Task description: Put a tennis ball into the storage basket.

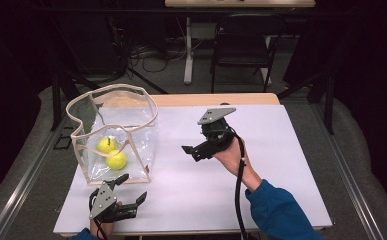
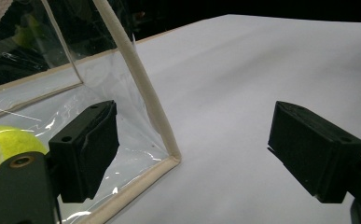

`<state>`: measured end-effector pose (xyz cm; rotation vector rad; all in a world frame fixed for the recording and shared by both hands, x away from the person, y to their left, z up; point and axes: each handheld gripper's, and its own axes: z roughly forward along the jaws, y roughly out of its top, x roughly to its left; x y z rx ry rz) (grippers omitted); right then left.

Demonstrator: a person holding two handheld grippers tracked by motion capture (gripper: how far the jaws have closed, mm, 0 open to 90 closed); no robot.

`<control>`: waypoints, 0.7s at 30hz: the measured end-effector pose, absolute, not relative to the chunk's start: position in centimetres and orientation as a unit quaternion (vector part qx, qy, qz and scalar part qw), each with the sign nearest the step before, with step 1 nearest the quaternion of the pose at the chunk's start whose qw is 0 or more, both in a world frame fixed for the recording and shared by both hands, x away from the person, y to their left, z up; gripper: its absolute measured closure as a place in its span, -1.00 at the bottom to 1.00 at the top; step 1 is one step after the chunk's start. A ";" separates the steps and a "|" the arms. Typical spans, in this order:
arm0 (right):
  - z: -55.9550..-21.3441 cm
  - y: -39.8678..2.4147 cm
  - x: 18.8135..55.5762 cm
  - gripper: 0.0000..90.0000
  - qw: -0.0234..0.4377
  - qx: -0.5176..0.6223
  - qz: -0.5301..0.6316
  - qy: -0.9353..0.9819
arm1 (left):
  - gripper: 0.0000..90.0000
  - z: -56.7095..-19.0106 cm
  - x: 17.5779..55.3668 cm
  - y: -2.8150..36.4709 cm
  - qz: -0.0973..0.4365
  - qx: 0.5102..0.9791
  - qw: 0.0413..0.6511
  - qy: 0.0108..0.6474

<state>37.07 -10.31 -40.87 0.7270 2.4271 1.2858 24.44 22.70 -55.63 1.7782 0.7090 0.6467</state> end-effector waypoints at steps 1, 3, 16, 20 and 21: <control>-40.9 -10.5 37.0 -1.00 0.150 0.254 0.448 0.844 | -0.65 -55.6 24.5 22.7 0.271 0.745 0.532 0.297; -41.1 -10.8 36.8 -1.00 0.149 0.257 0.448 0.843 | -0.65 -55.6 24.5 22.7 0.271 0.745 0.532 0.297; -42.9 -12.9 35.7 -1.00 0.147 0.266 0.445 0.842 | -0.65 -55.6 24.5 22.8 0.272 0.745 0.531 0.298; -43.7 -13.5 35.3 -1.00 0.147 0.270 0.443 0.842 | -0.65 -55.6 24.5 22.8 0.272 0.745 0.531 0.298; -43.9 -13.6 35.2 -1.00 0.148 0.270 0.443 0.842 | -0.65 -55.6 24.5 22.8 0.272 0.745 0.531 0.297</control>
